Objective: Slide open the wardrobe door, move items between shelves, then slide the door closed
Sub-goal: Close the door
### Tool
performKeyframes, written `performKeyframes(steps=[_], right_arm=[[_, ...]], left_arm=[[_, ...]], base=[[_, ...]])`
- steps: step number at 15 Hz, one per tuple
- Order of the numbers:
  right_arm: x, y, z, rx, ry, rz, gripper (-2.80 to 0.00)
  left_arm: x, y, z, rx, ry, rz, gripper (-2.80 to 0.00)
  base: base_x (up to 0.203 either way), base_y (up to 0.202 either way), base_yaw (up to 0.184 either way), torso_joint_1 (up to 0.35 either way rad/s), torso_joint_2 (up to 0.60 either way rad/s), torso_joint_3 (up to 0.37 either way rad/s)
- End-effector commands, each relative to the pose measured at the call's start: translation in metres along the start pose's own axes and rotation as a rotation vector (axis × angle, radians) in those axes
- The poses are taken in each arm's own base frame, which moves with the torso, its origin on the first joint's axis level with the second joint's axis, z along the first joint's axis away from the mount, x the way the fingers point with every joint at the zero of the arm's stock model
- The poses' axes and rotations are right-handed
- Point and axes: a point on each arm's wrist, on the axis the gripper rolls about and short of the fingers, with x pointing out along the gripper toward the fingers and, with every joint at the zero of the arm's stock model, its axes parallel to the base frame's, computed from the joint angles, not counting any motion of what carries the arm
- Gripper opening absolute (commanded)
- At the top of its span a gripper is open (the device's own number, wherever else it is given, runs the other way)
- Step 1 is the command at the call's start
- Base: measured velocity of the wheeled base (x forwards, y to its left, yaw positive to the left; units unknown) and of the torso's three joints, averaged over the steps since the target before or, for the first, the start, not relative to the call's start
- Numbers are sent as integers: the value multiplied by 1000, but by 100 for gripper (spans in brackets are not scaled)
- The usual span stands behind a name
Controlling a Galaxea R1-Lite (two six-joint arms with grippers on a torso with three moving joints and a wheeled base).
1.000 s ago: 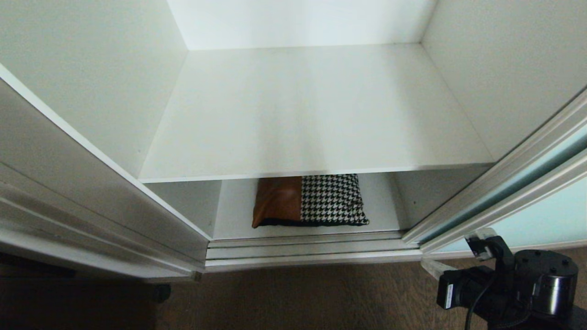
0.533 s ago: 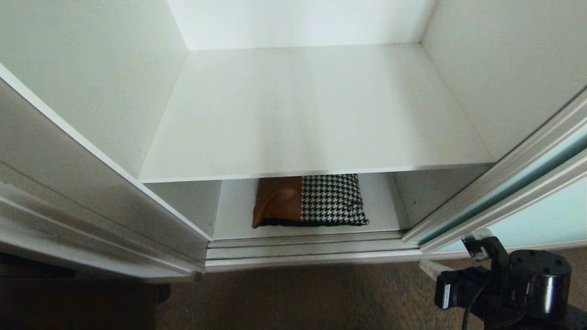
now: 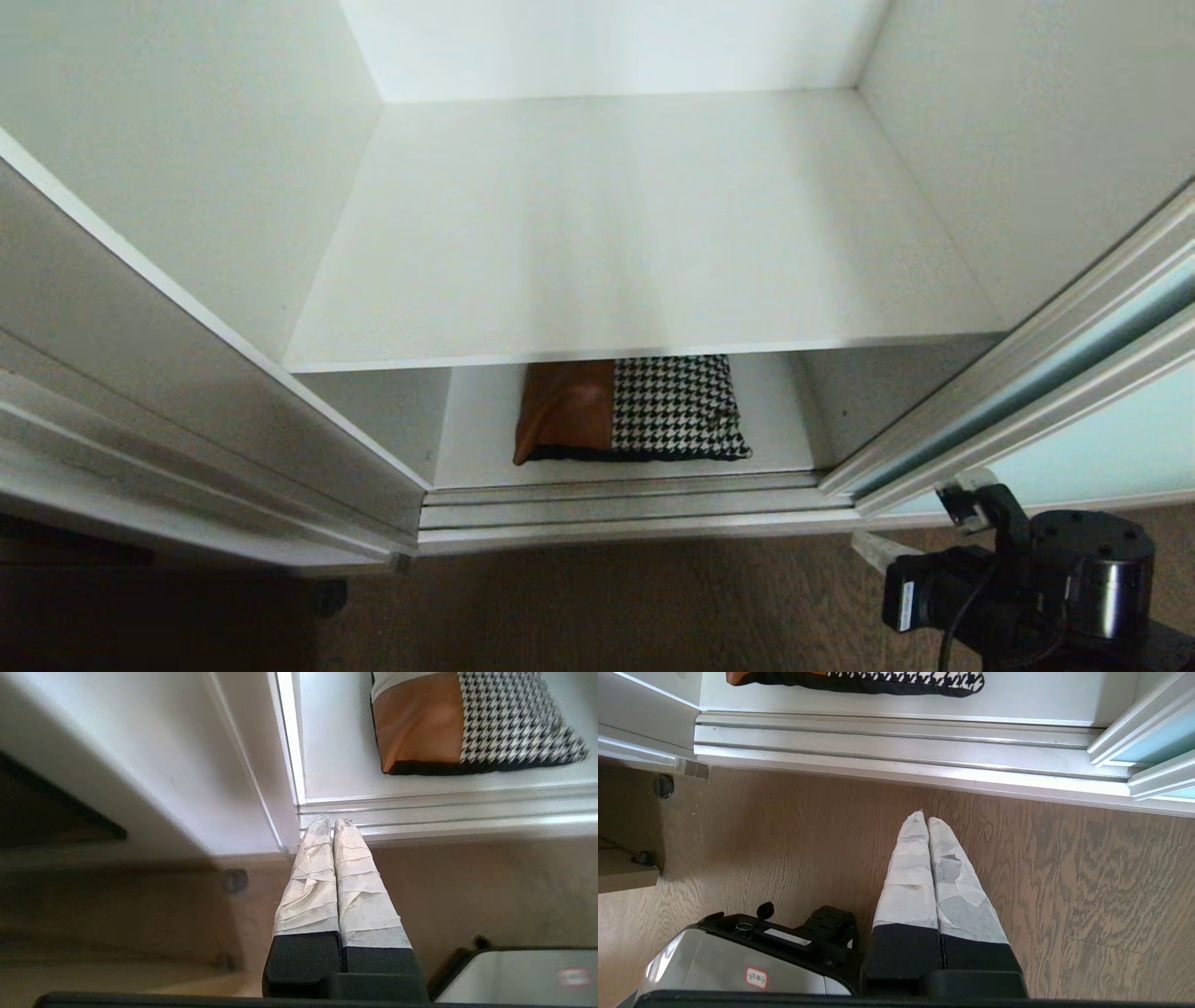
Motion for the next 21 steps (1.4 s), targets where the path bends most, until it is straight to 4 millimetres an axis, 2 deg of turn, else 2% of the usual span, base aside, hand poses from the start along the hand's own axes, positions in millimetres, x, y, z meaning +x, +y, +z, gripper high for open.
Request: performKeyframes(steps=[1, 10, 14, 16, 18, 21], right_arm=[[0, 0, 2, 0, -14, 2, -280], [-1, 1, -4, -4, 17, 5, -280], [-7, 2, 2, -8, -16, 13, -280], [-16, 5, 6, -14, -42, 25, -280], [-28, 17, 14, -25, -99, 41, -280], [-51, 19, 22, -28, -119, 11, -280]], left_arm=[[0, 0, 0, -40, -13, 3, -280], [0, 0, 0, -41, -13, 5, -280], [0, 0, 0, -41, -13, 5, -280], [0, 0, 0, -41, -13, 5, -280], [1, 0, 0, -41, -12, 5, -280], [0, 0, 0, -41, -13, 5, -280]], base=[[0, 0, 0, 0, 0, 0], [0, 0, 0, 0, 0, 0], [0, 0, 0, 0, 0, 0], [0, 0, 0, 0, 0, 0], [0, 0, 0, 0, 0, 0], [0, 0, 0, 0, 0, 0]])
